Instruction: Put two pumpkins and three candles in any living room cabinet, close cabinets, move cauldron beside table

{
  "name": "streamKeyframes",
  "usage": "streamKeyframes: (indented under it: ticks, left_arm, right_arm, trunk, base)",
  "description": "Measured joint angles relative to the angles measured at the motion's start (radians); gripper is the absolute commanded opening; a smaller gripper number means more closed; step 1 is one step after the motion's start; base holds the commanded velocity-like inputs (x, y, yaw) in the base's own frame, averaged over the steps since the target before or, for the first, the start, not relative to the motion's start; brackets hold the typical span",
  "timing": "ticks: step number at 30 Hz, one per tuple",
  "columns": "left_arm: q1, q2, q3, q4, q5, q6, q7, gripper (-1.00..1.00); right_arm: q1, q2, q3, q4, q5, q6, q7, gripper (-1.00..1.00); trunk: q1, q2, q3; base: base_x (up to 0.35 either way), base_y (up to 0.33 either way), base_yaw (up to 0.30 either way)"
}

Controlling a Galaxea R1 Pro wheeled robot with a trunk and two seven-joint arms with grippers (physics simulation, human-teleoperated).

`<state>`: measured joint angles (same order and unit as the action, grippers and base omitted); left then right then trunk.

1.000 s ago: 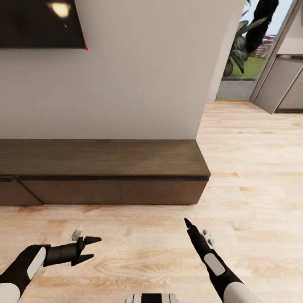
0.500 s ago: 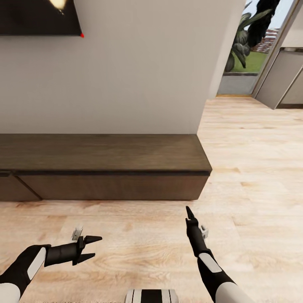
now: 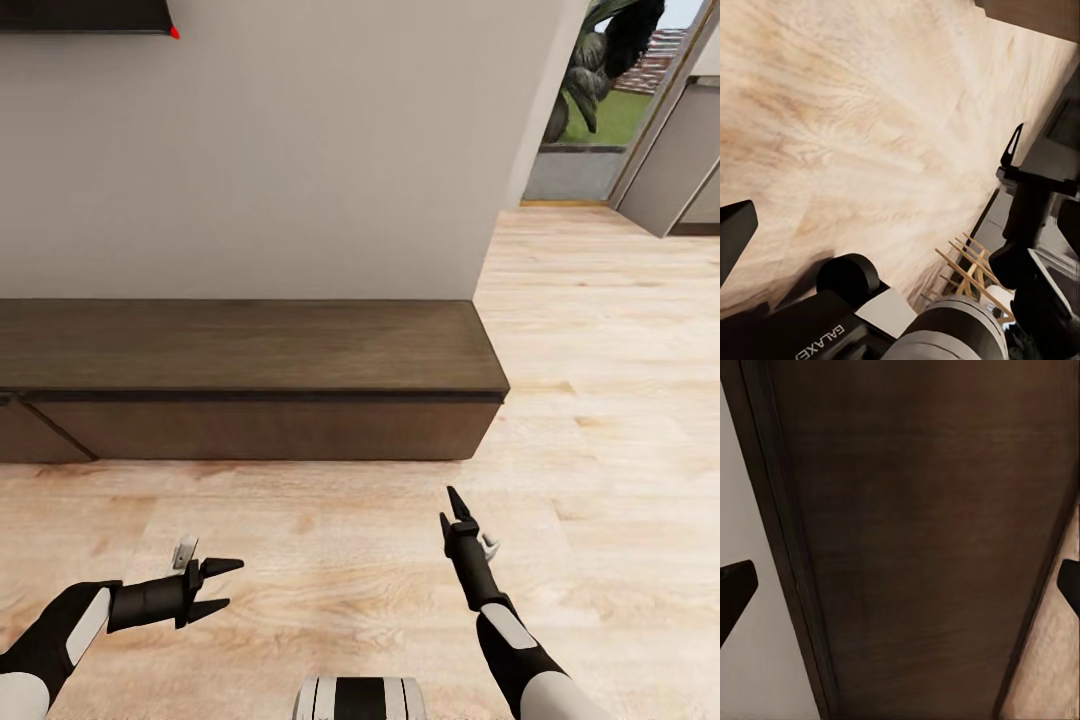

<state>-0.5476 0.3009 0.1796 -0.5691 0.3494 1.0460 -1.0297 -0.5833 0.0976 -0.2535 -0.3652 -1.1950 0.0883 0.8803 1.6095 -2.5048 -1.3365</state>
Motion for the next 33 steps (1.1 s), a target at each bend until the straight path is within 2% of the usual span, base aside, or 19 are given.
streamKeyframes:
  ticks: [7,19,21,26,33]
  left_arm:
    - [0.0,0.0,0.0,0.0,-0.001,-0.001,-0.004,1.0]
    - [0.0,0.001,0.0,0.0,-0.003,-0.001,-0.004,1.0]
    - [0.0,0.001,0.0,0.0,-0.002,-0.001,-0.004,1.0]
    - [0.0,0.001,0.0,0.0,-0.002,-0.001,-0.004,1.0]
    - [0.0,0.0,0.0,0.0,-0.003,-0.001,-0.004,1.0]
  right_arm:
    - [0.0,-0.005,0.0,0.0,0.001,0.003,0.001,1.0]
    - [0.0,-0.004,0.001,0.0,0.0,0.001,0.009,1.0]
    - [0.0,-0.005,0.001,0.0,0.0,0.001,0.035,1.0]
    - [0.0,-0.007,0.0,0.0,0.004,0.003,0.198,1.0]
    - [0.0,-0.011,0.002,0.0,0.007,0.004,0.249,1.0]
  trunk:
    - [0.0,0.0,0.0]
    - [0.0,0.0,0.0]
    - [0.0,0.0,0.0]
    - [0.0,0.0,0.0]
    - [0.0,0.0,0.0]
  base:
    - [0.011,0.0,0.0]
    - [0.275,0.0,0.0]
    - [0.091,0.0,0.0]
    - [0.031,0.0,0.0]
    - [0.213,0.0,0.0]
